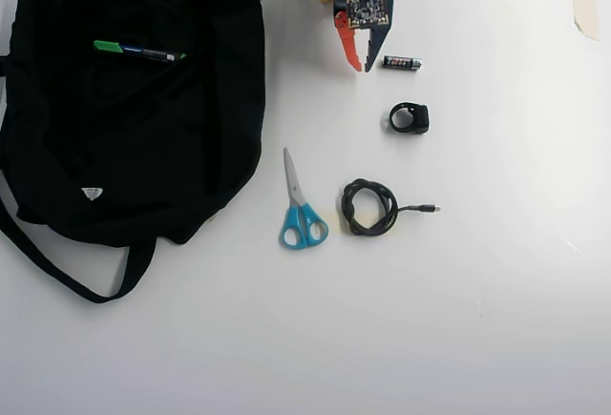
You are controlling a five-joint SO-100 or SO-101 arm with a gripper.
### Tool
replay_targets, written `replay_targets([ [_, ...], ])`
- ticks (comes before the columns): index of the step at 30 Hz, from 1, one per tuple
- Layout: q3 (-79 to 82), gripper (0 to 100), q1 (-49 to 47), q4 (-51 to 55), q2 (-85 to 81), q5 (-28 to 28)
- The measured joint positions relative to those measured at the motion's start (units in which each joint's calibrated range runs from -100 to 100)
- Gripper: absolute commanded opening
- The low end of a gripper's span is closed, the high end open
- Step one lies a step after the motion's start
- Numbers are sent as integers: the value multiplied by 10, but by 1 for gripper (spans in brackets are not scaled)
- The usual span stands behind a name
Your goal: Put the green marker into the black bag
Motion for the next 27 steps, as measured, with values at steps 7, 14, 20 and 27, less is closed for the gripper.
replay_targets([
  [7,7,2,-1,50,0,0],
  [14,7,2,-1,54,0,0],
  [20,7,2,-1,54,0,0],
  [27,7,2,-1,55,0,0],
])
